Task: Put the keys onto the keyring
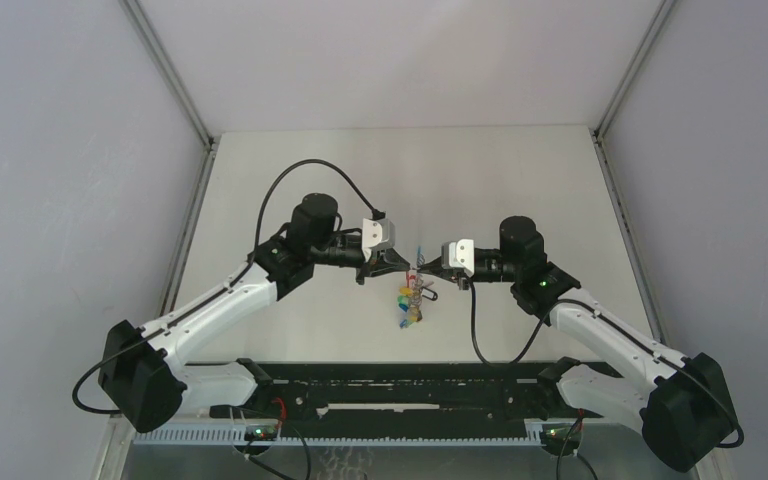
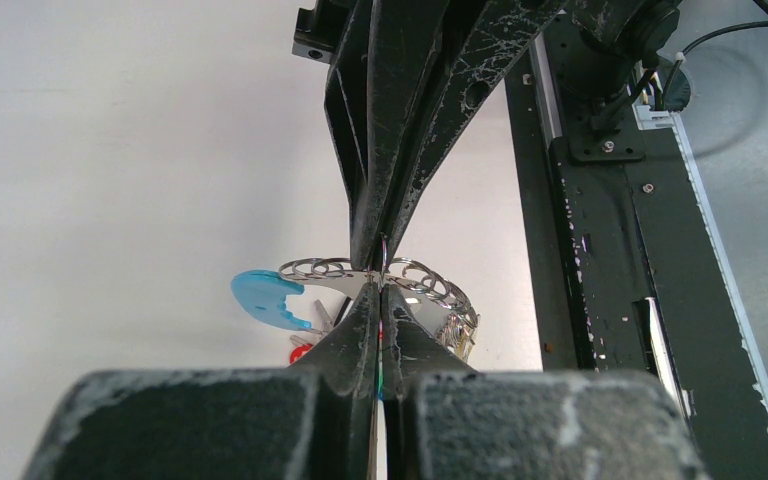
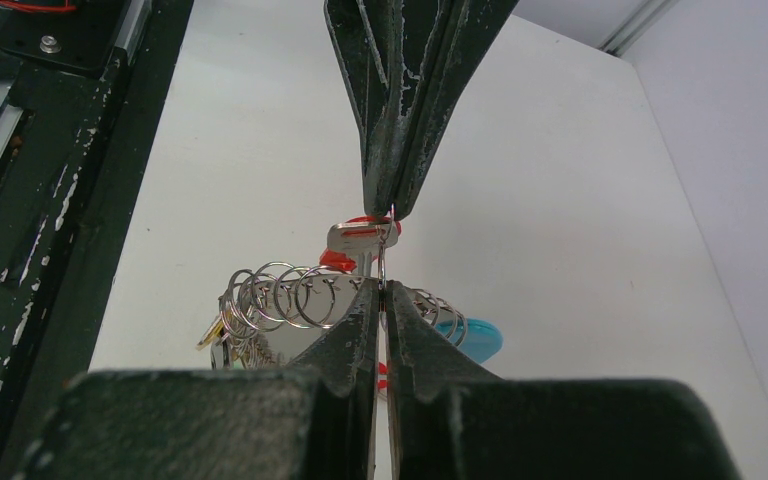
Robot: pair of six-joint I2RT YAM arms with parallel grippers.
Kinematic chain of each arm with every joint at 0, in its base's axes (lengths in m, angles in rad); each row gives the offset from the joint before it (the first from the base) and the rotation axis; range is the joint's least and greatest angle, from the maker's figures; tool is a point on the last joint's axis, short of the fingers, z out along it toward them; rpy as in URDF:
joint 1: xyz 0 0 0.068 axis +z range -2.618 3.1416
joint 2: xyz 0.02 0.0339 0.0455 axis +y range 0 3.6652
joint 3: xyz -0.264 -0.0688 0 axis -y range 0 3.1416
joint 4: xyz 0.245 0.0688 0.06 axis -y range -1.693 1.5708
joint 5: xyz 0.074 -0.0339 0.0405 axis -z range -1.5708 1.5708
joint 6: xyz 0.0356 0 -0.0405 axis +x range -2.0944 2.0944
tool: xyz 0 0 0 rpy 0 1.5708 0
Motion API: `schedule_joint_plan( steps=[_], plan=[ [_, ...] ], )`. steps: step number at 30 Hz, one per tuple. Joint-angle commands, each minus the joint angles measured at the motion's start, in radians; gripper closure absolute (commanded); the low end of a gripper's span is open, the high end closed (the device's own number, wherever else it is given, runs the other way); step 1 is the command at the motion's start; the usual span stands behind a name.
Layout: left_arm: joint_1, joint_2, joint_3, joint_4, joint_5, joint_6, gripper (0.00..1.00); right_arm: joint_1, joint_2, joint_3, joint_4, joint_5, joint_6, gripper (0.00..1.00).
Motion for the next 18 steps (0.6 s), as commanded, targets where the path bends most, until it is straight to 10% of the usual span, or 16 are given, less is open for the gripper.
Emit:
schedule_joint_plan(
  steps=[1,18],
  plan=[
    [-0.002,0.002,0.053,0.026,0.0,-0.019,1.0,0.008,-0.033,0.054,0.056,-0.014,0.014,1.0],
    [-0.006,0.006,0.054,0.056,-0.018,-0.05,1.0,0.015,-0.028,0.053,0.072,-0.044,0.026,1.0]
  ],
)
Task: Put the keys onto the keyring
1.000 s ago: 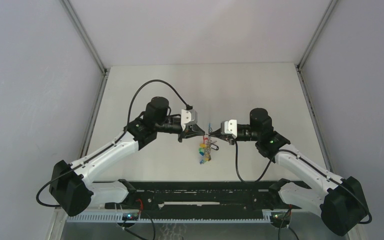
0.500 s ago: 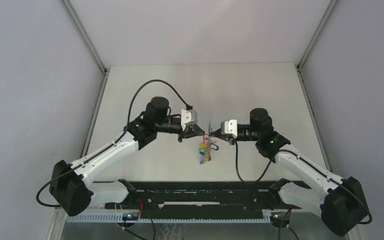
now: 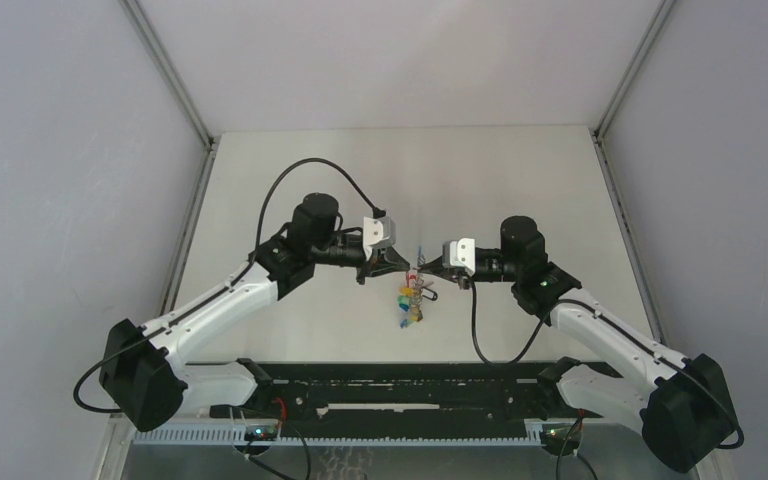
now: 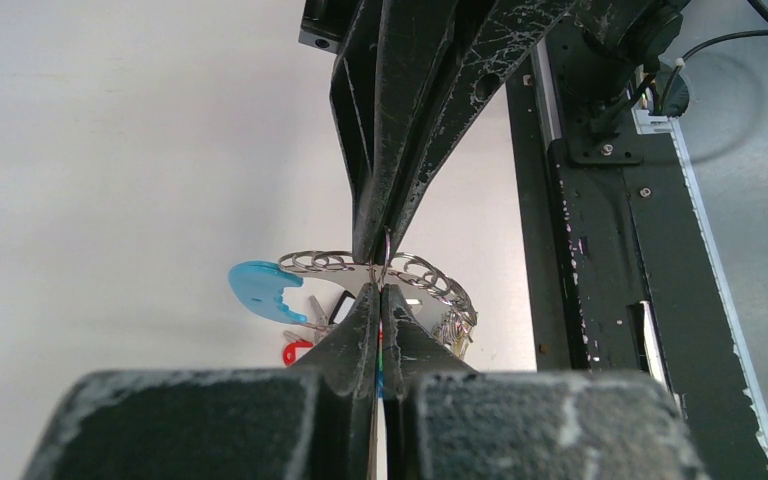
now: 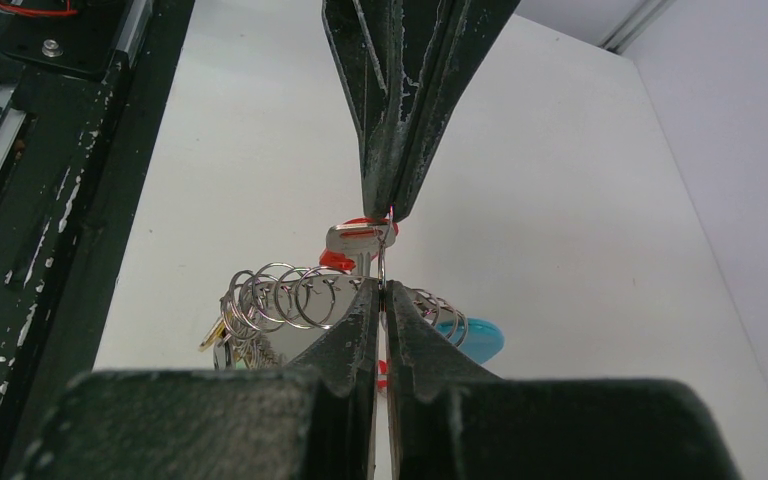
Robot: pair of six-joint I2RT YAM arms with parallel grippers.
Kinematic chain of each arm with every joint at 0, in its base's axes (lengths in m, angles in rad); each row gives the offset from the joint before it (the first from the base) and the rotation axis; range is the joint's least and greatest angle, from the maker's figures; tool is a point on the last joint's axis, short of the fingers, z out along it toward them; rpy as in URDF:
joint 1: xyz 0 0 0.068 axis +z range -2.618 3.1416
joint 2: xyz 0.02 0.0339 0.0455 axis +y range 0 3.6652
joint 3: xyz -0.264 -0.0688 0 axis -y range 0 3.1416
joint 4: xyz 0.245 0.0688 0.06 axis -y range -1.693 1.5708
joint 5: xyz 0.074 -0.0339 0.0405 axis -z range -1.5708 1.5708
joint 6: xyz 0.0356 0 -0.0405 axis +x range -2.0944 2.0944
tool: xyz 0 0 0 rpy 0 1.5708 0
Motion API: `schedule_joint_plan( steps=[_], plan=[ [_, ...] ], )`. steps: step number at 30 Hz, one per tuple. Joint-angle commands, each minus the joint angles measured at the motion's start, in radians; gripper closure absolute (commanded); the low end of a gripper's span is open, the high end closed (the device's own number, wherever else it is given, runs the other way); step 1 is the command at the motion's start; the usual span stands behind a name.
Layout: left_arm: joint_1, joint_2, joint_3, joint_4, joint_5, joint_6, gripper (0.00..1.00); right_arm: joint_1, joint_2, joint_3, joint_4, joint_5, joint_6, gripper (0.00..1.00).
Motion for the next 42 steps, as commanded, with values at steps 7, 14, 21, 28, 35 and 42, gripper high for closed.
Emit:
schedule_joint_plan(
  steps=[7,14,21,28,35,42],
  plan=[
    [-0.011,-0.007,0.043,0.092,-0.008,-0.045,1.0,0.016,-0.023,0.053,0.079,-0.056,0.019,1.0],
    [-0.015,-0.01,0.036,0.103,-0.004,-0.051,1.0,0.02,-0.025,0.053,0.09,-0.053,0.028,1.0],
    [-0.021,-0.011,0.032,0.094,-0.015,-0.044,1.0,0.019,-0.032,0.053,0.093,-0.017,0.052,1.0],
    [-0.018,-0.059,0.005,0.087,-0.057,-0.022,1.0,0.011,-0.044,0.053,0.065,0.019,0.041,1.0],
    [-0.014,-0.061,0.002,0.079,-0.046,-0.016,1.0,0.011,-0.048,0.053,0.061,0.053,0.04,1.0],
    [-0.014,-0.039,0.016,0.051,-0.027,-0.008,1.0,0.011,-0.049,0.053,0.071,0.062,0.048,1.0]
  ],
)
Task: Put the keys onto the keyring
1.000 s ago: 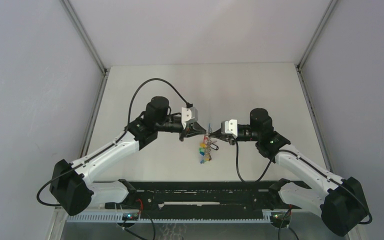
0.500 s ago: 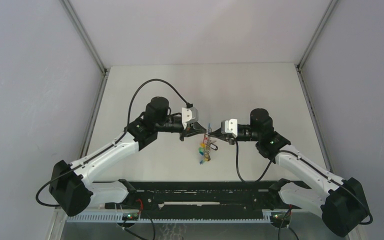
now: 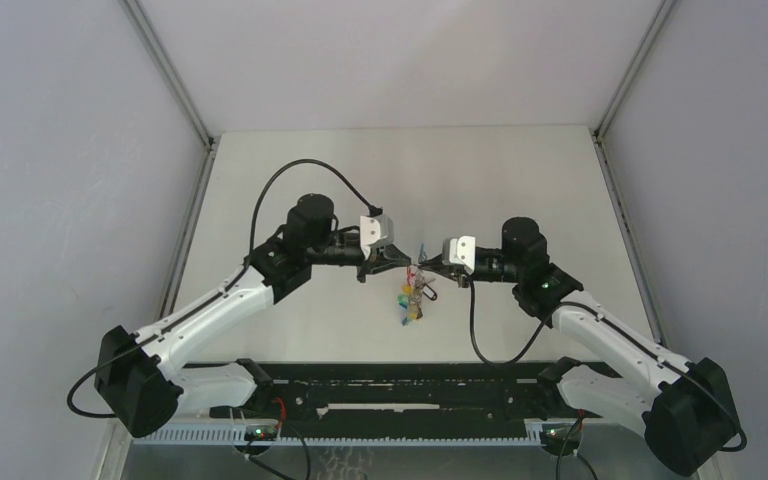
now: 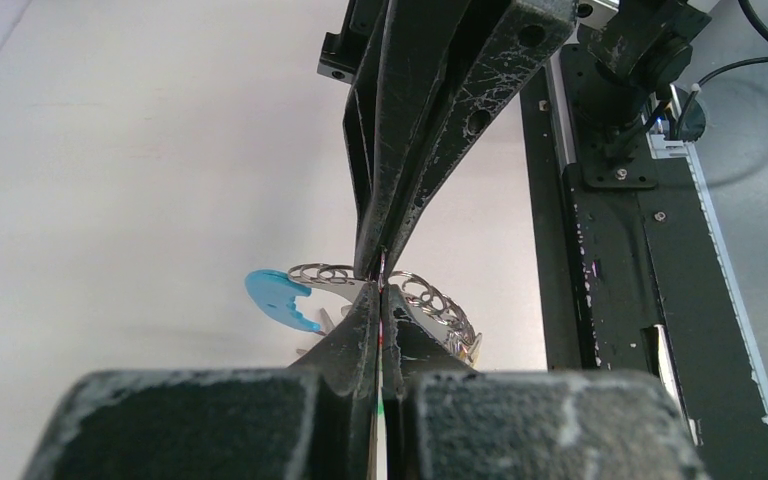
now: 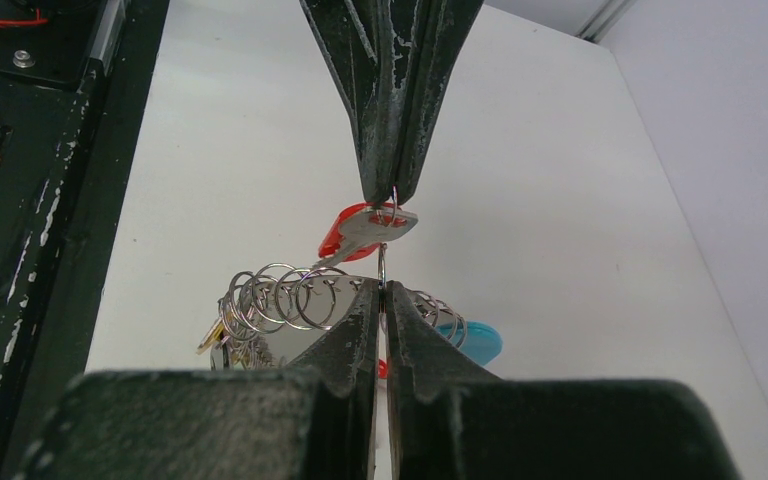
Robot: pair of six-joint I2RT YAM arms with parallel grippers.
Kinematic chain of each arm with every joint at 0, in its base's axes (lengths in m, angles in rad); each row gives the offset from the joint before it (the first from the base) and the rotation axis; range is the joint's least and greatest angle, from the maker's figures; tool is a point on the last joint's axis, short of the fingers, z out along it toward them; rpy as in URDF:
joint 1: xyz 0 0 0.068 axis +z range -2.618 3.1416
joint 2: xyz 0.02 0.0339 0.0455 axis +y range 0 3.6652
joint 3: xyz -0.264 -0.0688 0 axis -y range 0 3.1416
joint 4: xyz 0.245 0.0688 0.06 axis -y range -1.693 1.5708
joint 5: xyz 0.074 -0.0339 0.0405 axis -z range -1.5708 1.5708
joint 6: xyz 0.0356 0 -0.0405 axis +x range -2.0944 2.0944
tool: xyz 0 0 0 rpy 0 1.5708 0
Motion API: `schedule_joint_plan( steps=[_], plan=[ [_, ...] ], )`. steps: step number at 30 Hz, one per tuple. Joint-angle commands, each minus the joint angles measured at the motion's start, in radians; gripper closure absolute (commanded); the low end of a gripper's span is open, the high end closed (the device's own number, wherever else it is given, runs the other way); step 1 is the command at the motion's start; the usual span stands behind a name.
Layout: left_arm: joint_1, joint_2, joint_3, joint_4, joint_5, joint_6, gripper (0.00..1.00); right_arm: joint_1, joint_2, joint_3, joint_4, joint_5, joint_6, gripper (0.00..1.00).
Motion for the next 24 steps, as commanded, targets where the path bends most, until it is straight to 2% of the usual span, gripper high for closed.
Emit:
schedule_joint_plan(
  steps=[1,24],
  plan=[
    [0.003,0.001,0.018,0.007,0.019,0.017,1.0,-0.002,-0.03,0.053,0.064,0.004,0.015,1.0],
    [0.003,0.017,0.024,0.005,-0.003,0.016,1.0,-0.002,-0.041,0.045,0.081,-0.007,0.02,1.0]
  ],
)
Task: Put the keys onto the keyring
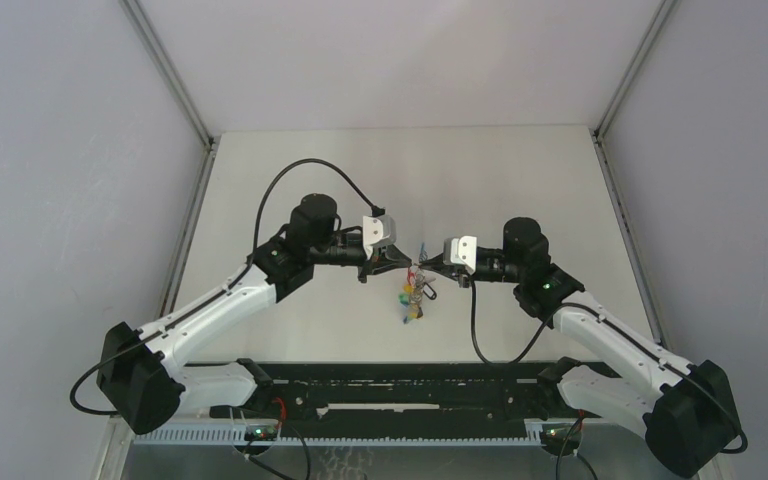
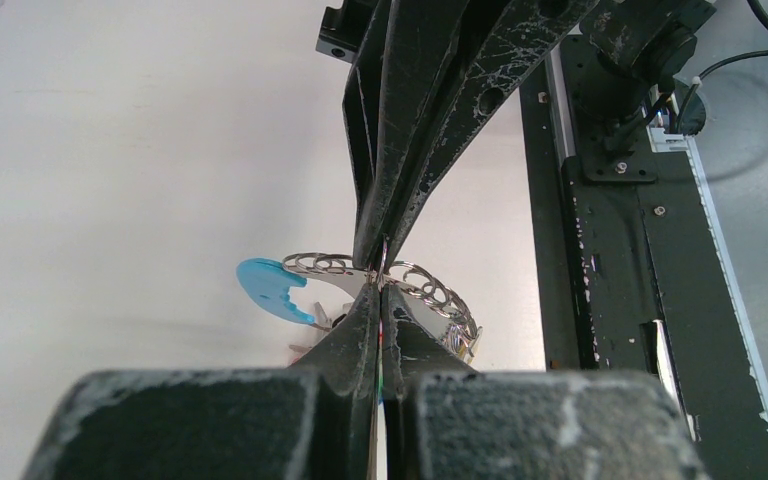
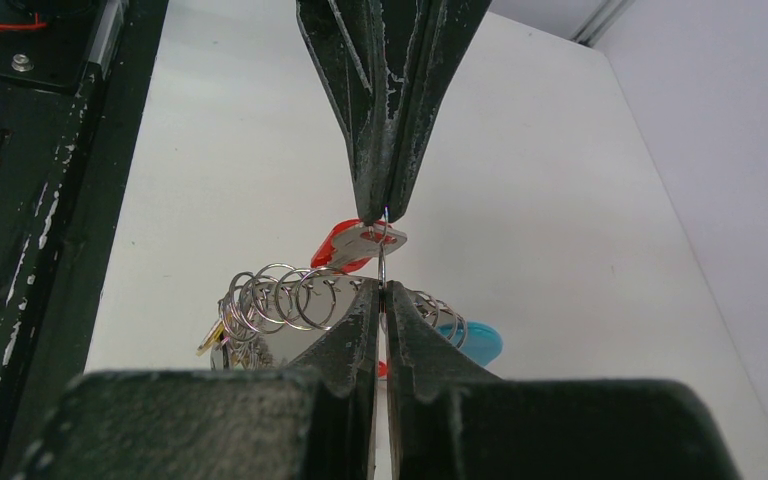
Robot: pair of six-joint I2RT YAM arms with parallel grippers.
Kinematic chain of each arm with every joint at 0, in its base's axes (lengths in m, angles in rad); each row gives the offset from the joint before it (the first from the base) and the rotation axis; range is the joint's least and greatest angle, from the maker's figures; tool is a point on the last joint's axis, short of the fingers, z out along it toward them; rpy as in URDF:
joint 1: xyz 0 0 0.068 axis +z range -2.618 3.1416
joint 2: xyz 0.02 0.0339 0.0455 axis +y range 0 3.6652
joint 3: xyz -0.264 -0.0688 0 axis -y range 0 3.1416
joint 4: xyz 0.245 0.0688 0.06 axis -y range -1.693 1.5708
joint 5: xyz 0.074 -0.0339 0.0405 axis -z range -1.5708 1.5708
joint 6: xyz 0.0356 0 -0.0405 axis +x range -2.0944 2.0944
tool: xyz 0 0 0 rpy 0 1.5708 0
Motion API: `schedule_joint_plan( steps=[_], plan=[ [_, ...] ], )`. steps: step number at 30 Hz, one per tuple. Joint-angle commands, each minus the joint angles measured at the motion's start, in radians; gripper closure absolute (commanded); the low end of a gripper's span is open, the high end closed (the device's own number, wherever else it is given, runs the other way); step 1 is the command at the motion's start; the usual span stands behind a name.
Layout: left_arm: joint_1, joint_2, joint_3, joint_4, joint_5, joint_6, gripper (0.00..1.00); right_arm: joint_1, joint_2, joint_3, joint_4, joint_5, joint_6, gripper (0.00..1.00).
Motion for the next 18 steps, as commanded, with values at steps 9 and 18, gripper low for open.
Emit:
schedule_joint_plan(
  steps=[9,18],
  plan=[
    [0.003,-0.004,0.024,0.012,-0.016,0.012,1.0,-0.001,-0.027,0.044,0.079,-0.009,0.015,1.0],
    [0.003,-0.021,0.014,0.022,-0.024,0.012,1.0,-0.002,-0.026,0.044,0.08,-0.001,0.02,1.0]
  ],
)
